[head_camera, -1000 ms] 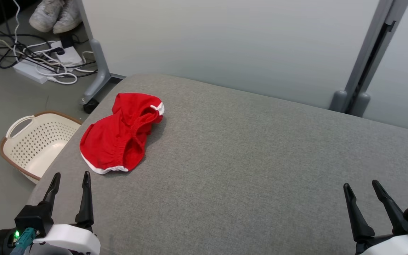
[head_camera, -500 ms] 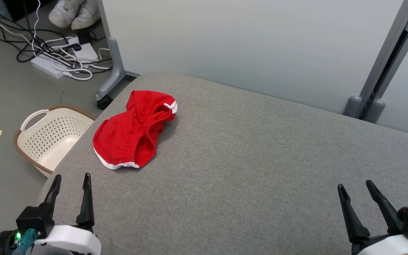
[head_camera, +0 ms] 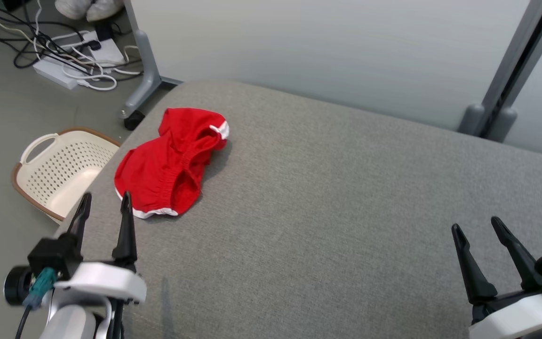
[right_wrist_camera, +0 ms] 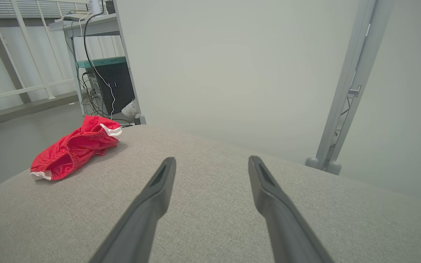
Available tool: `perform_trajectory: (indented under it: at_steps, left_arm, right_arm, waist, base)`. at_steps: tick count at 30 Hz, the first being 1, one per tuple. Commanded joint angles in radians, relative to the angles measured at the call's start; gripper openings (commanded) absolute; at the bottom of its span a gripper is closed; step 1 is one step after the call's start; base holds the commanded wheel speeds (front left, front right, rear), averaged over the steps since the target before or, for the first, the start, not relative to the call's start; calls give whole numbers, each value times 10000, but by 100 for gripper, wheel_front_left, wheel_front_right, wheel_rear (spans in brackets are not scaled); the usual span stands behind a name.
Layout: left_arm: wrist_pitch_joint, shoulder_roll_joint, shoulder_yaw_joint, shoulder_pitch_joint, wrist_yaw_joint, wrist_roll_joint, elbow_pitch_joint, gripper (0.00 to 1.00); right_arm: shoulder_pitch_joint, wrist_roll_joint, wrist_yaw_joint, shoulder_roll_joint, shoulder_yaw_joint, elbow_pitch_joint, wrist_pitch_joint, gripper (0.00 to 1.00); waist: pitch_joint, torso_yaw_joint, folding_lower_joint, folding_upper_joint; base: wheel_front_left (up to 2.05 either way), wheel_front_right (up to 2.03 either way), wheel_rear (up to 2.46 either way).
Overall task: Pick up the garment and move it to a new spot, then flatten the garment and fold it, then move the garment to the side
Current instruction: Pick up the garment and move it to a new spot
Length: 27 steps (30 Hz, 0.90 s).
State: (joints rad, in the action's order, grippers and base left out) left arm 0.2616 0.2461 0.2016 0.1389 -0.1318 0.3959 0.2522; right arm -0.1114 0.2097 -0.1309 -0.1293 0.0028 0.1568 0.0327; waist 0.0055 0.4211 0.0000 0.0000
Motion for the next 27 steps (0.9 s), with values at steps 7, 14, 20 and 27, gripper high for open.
perform_trajectory:
  at_steps: [7,14,20,27]
  left_arm:
    - [32,-325,-228,1853,379,-104,759,100]
    - [4,-398,-367,3485,851,148,2784,100]
    - [-233,-264,-508,4703,1052,410,4926,100]
    - [-261,-73,-830,5716,1038,721,6919,100]
  right_arm:
    - [766,155,2,-656,87,589,360,100]
    - [1349,366,2,-1012,68,852,405,100]
    - [1712,482,2,-1195,-10,877,291,100]
    - [2006,588,2,-1366,56,826,188,100]
  waist:
    - [1700,-994,0,0]
    - [3069,-1827,0,0]
    - [3836,-2239,0,0]
    - [4321,-2441,0,0]
  base:
    - [0,0,0]
    - [0,0,0]
    - [0,0,0]
    - [0,0,0]
